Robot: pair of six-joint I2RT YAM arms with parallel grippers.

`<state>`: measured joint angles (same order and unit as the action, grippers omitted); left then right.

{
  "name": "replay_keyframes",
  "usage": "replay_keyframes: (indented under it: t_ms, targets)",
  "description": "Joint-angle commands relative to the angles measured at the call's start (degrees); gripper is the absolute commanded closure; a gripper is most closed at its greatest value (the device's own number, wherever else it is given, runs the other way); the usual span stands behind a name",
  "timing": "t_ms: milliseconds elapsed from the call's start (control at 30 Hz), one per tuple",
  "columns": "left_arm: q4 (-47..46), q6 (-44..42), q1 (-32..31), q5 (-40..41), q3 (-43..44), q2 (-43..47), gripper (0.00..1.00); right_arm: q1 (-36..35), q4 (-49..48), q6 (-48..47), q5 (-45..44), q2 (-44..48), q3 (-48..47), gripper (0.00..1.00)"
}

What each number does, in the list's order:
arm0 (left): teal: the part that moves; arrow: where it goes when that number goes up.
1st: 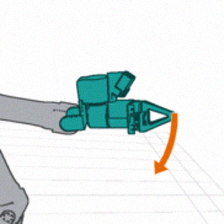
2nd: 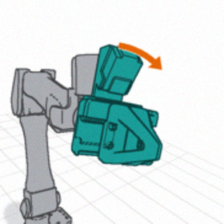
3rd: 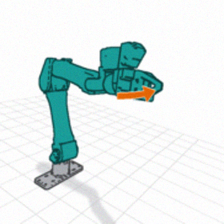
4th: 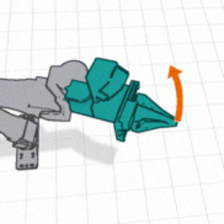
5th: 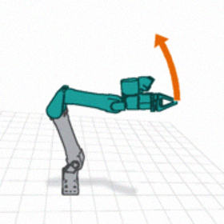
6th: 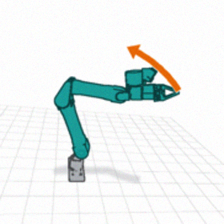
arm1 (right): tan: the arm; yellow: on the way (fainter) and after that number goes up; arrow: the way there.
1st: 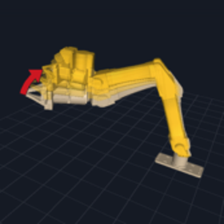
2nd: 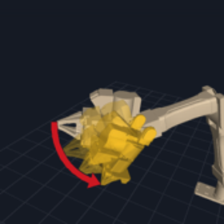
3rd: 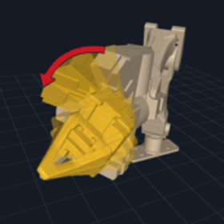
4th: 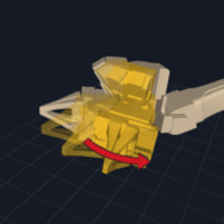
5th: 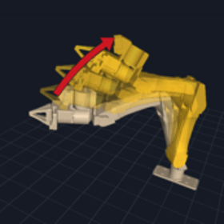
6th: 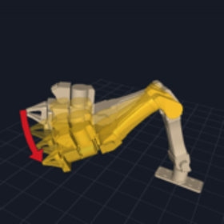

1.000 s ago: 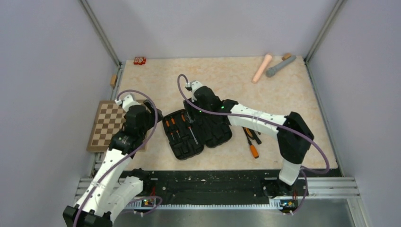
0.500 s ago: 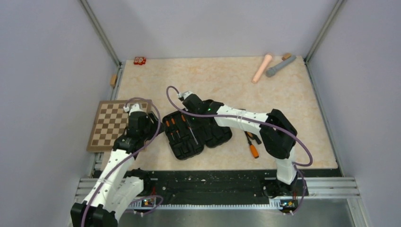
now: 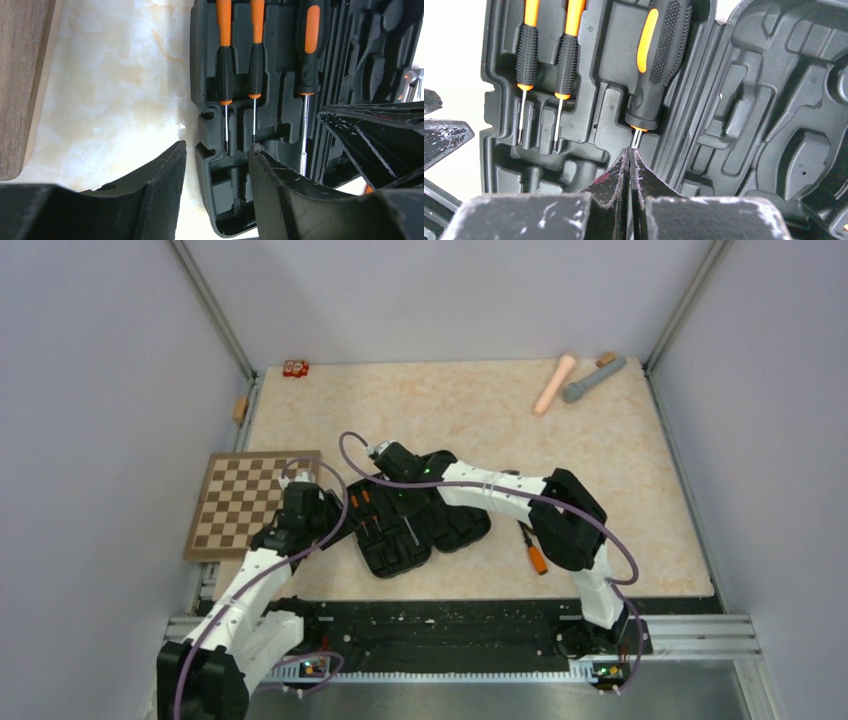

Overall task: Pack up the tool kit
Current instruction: Place the screwdriver in the toolbox.

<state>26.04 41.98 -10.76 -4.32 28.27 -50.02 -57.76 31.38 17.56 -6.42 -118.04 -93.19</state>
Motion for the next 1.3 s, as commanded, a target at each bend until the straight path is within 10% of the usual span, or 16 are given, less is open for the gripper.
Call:
replay_keyframes:
  t_ms: [0,1267]
  targets:
    - [-3.55,0.87,0.31,-0.63,-0.68,-0.06,0.47,-0.75,1.93,-0.99,-0.64,-1.36,-3.31,1.00]
    - [-8.69,4.31,0.22,-7.63,-5.68,-2.45,0.65,0.78,13.52,-1.51,-2.13,-13.16,-2.85,1.00]
